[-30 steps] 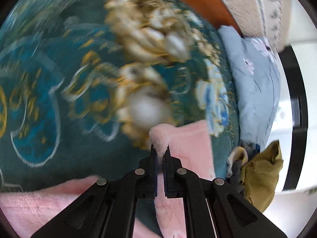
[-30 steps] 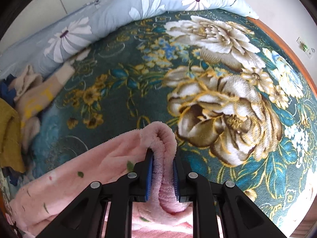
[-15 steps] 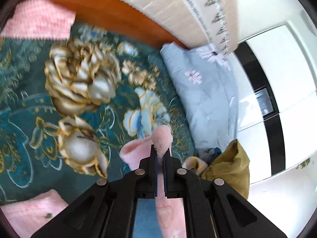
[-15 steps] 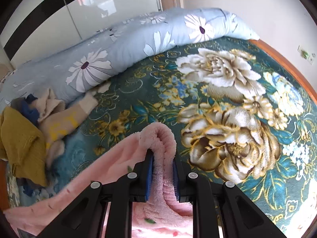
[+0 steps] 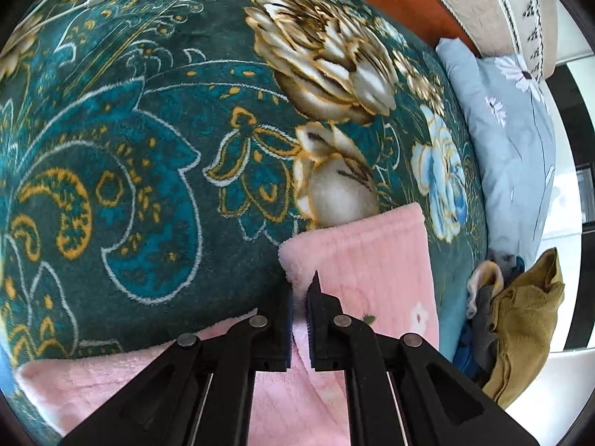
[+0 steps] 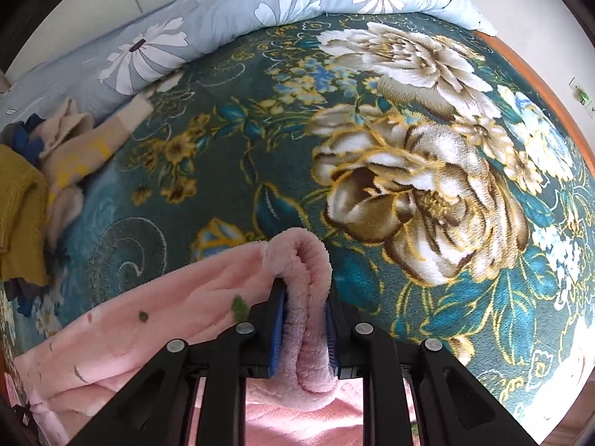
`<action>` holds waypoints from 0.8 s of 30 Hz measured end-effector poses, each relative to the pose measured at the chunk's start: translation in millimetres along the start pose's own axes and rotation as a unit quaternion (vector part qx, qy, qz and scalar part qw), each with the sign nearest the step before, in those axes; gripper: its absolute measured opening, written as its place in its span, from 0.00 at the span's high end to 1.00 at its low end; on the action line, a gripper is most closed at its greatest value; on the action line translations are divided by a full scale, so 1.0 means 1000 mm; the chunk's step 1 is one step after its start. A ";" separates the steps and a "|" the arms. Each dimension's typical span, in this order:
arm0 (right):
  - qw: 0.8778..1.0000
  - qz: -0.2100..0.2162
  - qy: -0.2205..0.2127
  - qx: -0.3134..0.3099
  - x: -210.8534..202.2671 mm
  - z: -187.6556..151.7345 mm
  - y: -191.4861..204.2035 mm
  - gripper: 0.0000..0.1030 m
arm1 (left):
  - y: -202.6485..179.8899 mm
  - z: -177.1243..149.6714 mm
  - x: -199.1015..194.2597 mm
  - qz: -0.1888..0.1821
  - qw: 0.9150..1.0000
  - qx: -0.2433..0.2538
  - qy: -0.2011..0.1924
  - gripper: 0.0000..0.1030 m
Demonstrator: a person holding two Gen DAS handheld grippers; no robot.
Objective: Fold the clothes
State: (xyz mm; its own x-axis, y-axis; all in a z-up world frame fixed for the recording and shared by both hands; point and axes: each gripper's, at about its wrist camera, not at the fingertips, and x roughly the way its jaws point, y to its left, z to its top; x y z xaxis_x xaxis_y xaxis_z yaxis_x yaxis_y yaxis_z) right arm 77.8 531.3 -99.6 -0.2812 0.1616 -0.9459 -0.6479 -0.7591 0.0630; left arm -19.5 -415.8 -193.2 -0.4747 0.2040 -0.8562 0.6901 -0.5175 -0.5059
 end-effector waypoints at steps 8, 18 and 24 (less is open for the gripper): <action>0.998 0.019 -0.011 0.054 -0.021 0.008 -0.020 0.59 | -0.010 0.017 -0.047 -0.010 0.999 0.001 -0.040 0.62; 0.981 0.169 0.010 0.099 -0.026 0.020 0.050 0.58 | -0.125 0.013 -0.003 -0.079 0.995 0.054 0.035 0.59; 0.970 0.177 0.082 0.145 0.013 0.008 0.081 0.58 | -0.139 0.001 0.066 -0.022 0.997 0.003 0.079 0.59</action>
State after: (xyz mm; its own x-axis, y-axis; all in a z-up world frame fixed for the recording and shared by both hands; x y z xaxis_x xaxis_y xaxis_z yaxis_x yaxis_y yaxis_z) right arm 16.0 476.5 -104.1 -0.4227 -0.1974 -0.8845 -0.7096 -0.5350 0.4585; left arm -147.3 -331.1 -179.0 -0.4116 0.3545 -0.8396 0.6676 -0.5099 -0.5426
